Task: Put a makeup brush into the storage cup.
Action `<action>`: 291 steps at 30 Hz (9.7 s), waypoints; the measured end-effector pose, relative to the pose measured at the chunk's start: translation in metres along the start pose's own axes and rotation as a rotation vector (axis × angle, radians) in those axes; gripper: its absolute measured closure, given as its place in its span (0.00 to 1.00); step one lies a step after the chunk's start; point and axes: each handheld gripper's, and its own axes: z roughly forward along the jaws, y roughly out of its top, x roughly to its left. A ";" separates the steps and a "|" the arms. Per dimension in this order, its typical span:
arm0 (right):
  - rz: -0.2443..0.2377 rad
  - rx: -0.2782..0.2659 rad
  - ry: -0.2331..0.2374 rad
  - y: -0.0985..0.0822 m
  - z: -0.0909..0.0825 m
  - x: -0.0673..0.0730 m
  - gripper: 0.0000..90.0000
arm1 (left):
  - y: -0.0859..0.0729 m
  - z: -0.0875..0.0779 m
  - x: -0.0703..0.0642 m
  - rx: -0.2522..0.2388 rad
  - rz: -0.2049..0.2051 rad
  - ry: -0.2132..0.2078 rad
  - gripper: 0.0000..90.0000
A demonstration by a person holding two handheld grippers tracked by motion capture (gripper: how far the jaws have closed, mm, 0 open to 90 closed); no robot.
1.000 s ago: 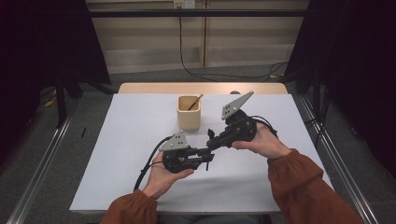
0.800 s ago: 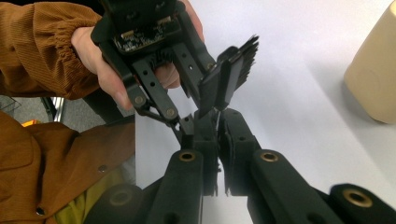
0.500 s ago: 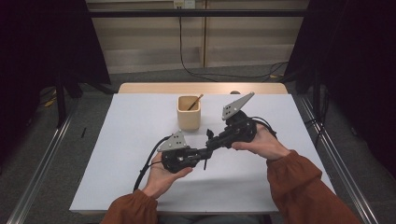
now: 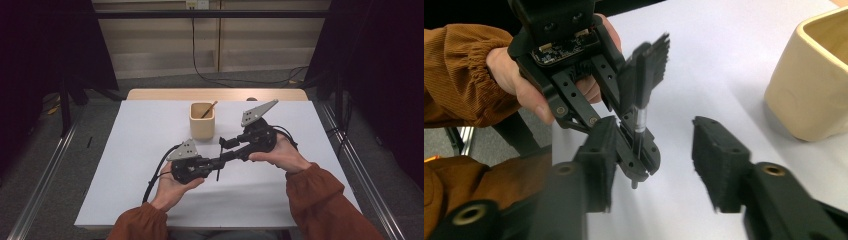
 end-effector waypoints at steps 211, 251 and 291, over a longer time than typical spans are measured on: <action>0.231 -0.444 -0.533 -0.195 -0.062 0.033 0.01 | 0.053 0.010 0.149 -0.036 -0.063 0.376 0.95; 0.228 -0.445 -0.528 -0.196 -0.063 0.032 0.01 | 0.044 0.013 0.156 -0.054 -0.127 0.395 0.24; 0.236 -0.454 -0.551 -0.198 -0.067 0.036 0.01 | 0.041 -0.042 0.111 -0.063 -0.063 0.410 0.03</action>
